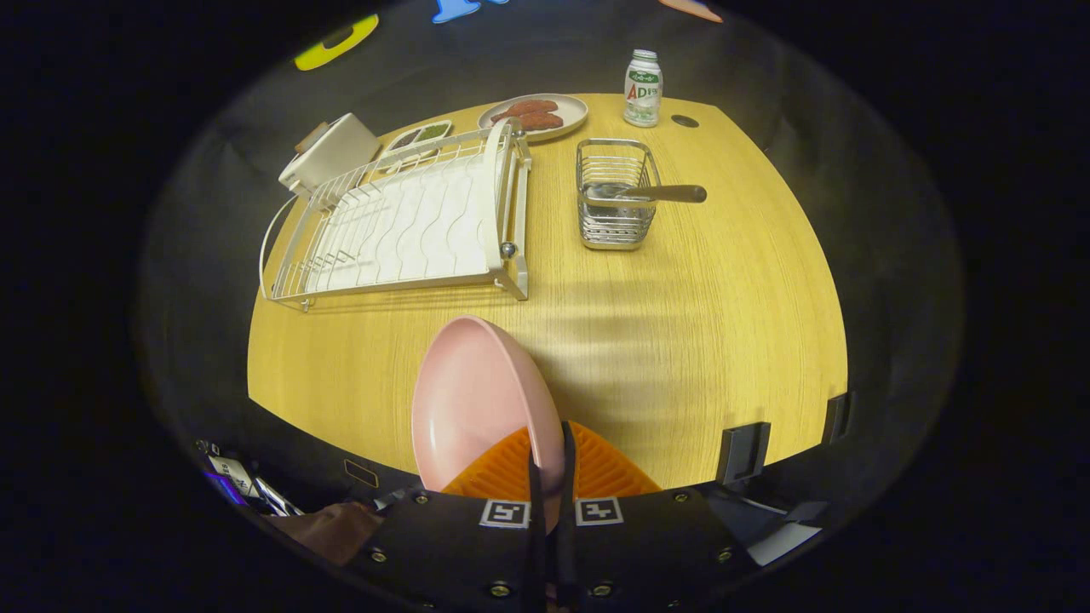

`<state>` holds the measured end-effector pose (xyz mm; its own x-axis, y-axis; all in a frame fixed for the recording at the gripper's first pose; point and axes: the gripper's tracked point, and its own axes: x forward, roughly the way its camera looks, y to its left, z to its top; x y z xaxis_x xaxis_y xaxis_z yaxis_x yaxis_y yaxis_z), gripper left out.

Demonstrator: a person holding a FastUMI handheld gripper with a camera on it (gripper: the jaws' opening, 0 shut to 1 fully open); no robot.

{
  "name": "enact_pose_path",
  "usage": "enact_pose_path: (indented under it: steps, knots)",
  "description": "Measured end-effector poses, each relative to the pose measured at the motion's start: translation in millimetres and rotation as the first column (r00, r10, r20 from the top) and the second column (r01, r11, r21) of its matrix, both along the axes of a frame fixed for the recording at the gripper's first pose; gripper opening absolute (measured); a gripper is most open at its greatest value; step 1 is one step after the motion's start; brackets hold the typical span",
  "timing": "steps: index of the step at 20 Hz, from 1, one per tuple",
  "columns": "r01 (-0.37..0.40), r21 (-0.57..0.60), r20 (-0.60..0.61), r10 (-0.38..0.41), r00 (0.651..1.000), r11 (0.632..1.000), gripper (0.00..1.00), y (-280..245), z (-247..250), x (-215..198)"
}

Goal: Take the plate from the dish rack, then take the spoon from the basket and place it into the plate.

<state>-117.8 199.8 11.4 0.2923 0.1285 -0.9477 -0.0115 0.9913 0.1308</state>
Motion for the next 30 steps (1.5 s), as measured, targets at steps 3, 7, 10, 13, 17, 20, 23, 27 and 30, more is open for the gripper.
enact_pose_path:
  steps: [3, 7, 10, 13, 17, 20, 23, 27, 30]
  knots:
    - [0.010, 0.044, 0.001, -0.010, 1.000, 0.999, 0.05, 1.9, -10.8, 6.5]
    - [-0.014, 0.098, -0.020, 0.016, 1.000, 0.995, 0.05, 1.5, -33.4, 8.7]
    - [-0.011, 0.181, -0.032, 0.017, 0.999, 0.983, 0.05, 1.7, -46.6, 11.8]
    - [0.001, 0.236, -0.053, 0.012, 0.999, 0.972, 0.05, -4.3, -54.3, 14.8]
    - [0.021, 0.259, -0.075, -0.001, 0.997, 0.966, 0.11, -14.3, -70.2, 15.9]
    - [-0.011, 0.170, -0.089, 0.027, 0.996, 0.985, 0.13, -35.8, -84.7, 14.1]
    - [-0.005, 0.190, -0.083, 0.022, 0.996, 0.982, 0.13, -36.9, -81.3, 17.3]
    - [-0.020, 0.188, -0.014, 0.023, 1.000, 0.982, 0.13, -42.1, -67.8, 24.7]
    - [-0.026, 0.187, 0.085, 0.010, 0.996, 0.982, 0.13, -47.2, -51.2, 34.5]
